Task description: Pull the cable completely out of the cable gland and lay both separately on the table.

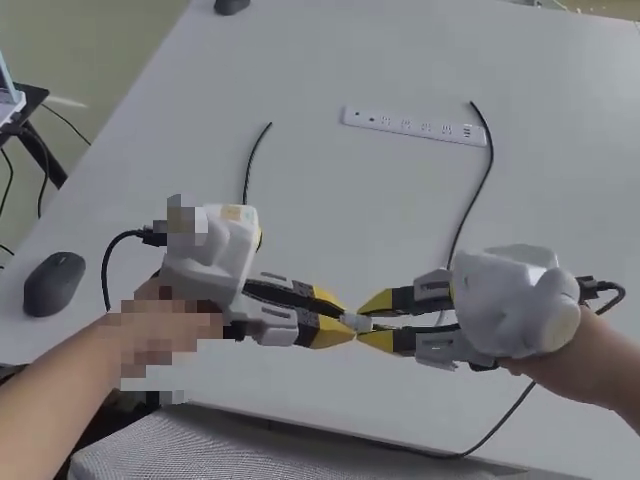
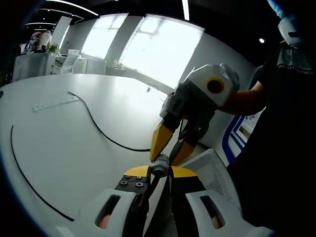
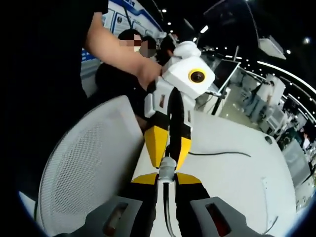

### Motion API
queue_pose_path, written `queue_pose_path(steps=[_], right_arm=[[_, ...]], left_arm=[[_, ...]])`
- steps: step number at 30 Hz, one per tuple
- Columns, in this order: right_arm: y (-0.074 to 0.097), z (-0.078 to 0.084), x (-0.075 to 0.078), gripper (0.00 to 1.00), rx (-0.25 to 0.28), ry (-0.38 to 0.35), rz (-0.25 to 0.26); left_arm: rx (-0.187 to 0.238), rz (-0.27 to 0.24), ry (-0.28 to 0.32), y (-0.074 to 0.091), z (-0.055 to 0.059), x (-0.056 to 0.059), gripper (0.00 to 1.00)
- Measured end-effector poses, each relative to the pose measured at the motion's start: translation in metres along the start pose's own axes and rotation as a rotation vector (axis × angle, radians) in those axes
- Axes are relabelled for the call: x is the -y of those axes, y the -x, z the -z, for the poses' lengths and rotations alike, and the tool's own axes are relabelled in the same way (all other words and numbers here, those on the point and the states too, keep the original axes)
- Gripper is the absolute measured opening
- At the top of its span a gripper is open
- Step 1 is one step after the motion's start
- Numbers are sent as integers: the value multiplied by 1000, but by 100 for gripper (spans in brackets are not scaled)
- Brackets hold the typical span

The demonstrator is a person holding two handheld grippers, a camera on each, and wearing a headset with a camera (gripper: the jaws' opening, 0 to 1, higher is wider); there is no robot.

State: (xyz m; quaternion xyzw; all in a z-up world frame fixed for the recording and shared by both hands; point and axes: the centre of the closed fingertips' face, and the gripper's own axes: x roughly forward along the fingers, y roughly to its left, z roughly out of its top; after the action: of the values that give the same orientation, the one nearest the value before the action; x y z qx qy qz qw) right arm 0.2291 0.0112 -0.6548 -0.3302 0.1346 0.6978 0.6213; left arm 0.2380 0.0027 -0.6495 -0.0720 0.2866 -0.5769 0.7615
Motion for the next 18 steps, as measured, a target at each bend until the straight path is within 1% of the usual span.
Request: queue_pose_path(steps=[2, 5, 11, 18], right_arm=[[0, -1, -1, 8, -2, 21, 15], [1, -1, 0, 8, 6, 17, 23], [0, 0, 1, 8, -1, 12, 28], [1, 0, 2, 8, 3, -46, 25]], left_arm=[[4, -2, 9, 0, 0, 0, 15], [6, -4, 14, 0, 0, 1, 15], [1, -8, 10, 0, 0, 0, 15], [4, -8, 3, -1, 0, 1, 15]])
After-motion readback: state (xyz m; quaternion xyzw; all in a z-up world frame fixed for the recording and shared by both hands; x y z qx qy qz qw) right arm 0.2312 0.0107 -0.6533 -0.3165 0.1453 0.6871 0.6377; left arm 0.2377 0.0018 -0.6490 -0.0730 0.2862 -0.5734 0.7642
